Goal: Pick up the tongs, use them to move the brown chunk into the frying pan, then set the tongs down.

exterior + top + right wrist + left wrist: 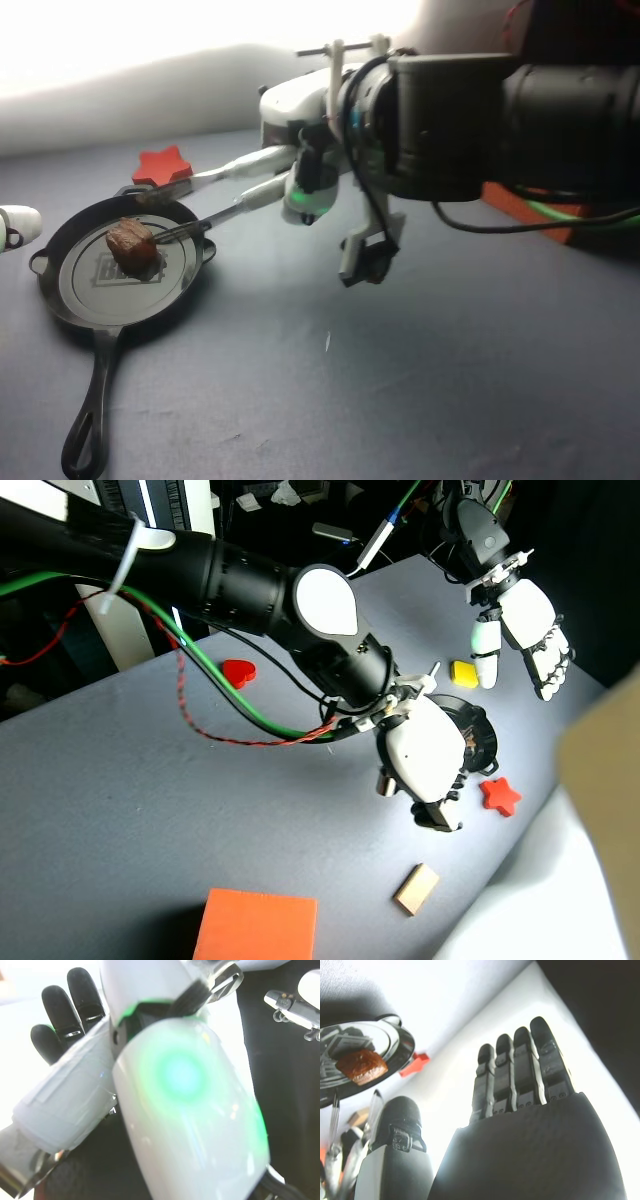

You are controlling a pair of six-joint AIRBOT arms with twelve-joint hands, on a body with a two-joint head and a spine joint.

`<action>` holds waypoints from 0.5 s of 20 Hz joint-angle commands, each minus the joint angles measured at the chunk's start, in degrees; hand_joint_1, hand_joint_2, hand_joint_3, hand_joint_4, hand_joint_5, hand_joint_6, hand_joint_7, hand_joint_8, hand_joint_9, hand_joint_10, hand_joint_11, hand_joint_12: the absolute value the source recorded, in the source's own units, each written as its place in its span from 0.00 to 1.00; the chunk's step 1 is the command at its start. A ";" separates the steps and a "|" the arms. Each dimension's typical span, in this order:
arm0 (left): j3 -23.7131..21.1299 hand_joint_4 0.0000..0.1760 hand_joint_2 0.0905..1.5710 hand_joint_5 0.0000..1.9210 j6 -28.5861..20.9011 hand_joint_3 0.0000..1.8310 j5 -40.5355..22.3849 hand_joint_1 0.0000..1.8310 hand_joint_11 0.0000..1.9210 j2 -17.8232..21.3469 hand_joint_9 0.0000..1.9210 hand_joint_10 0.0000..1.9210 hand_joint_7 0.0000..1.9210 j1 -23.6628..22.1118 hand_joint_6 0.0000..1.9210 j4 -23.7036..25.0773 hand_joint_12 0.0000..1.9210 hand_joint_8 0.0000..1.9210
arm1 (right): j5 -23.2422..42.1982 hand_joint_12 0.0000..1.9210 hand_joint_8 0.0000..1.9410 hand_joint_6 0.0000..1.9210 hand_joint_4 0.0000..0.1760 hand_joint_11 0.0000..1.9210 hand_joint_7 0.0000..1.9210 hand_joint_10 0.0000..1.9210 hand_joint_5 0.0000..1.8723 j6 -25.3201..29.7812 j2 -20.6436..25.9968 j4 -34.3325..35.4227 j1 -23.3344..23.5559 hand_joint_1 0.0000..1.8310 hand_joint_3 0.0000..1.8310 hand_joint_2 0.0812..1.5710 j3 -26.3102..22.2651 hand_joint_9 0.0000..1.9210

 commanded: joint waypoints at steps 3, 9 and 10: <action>0.27 0.00 0.77 0.09 0.61 0.00 -4.33 0.00 0.00 0.57 0.08 0.00 0.09 -1.02 0.00 3.04 0.28 0.00 | 0.94 0.80 0.02 0.71 0.00 0.15 0.51 0.35 0.38 0.02 3.86 -2.73 1.34 0.59 0.00 0.78 -5.13 0.36; -0.55 0.00 0.77 0.09 3.03 0.00 -0.52 0.00 0.00 -0.84 0.08 0.00 0.09 -3.90 0.00 3.85 0.27 0.00 | 2.54 0.79 0.02 0.71 0.00 0.16 0.52 0.34 0.38 -3.70 14.11 -2.87 0.66 0.59 0.00 0.78 -17.33 0.36; -0.93 0.00 0.76 0.10 3.16 0.00 -0.17 0.00 0.00 -0.94 0.08 0.00 0.10 -4.09 0.00 3.86 0.27 0.00 | 3.95 0.79 0.02 0.70 0.00 0.17 0.52 0.34 0.39 -3.71 15.75 -2.88 0.19 0.59 0.00 0.78 -18.76 0.37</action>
